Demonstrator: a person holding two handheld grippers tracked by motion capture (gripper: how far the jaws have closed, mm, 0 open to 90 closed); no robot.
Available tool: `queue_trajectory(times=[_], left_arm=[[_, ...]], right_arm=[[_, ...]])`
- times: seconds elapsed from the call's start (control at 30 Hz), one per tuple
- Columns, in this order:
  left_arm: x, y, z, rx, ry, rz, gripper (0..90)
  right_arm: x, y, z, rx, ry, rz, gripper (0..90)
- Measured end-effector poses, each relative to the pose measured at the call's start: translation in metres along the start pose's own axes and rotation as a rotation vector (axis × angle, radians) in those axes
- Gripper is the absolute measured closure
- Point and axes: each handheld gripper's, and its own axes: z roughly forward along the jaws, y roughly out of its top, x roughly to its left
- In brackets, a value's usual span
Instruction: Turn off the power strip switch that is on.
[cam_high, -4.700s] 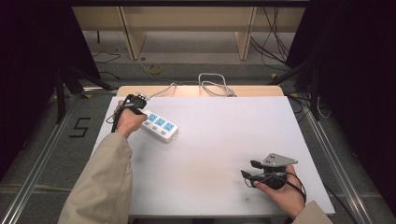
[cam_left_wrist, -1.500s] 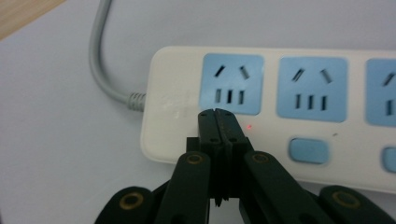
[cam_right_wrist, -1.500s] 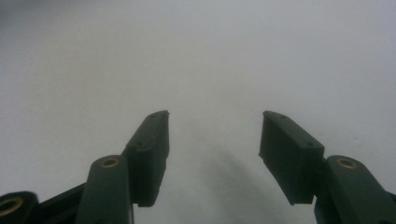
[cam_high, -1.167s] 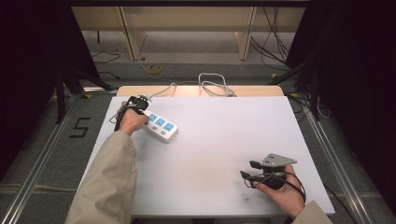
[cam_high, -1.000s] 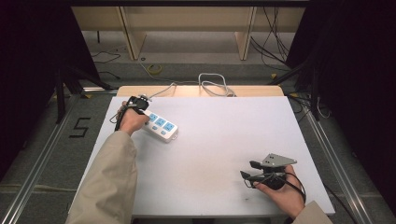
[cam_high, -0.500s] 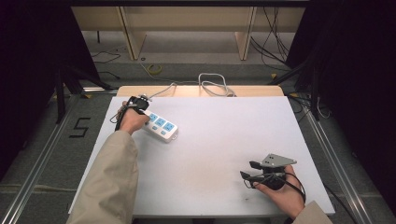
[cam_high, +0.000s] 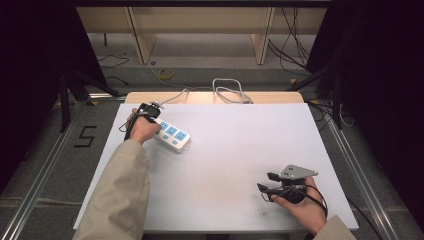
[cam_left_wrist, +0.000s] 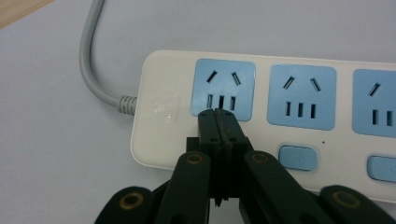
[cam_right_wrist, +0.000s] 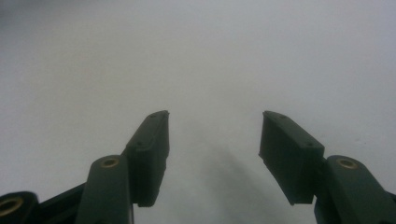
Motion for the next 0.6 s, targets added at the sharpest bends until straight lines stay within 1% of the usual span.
queue_trajectory(times=[0.07, 0.17, 0.6], left_arm=[[0.0000, -0.0005, -0.0002, -0.003, 0.000, 0.002, 89.9], [0.0005, -0.0012, 0.0000, -0.011, -0.005, -0.006, 89.9], [0.0000, -0.0012, -0.0003, -0.010, -0.001, 0.007, 89.9]], right_arm=[[-0.0001, -0.0001, -0.0001, 0.000, 0.000, 0.000, 43.2], [-0.0003, -0.0001, 0.0001, 0.000, -0.001, 0.001, 43.2], [-0.0003, 0.0001, -0.0006, -0.004, -0.002, 0.002, 43.2]])
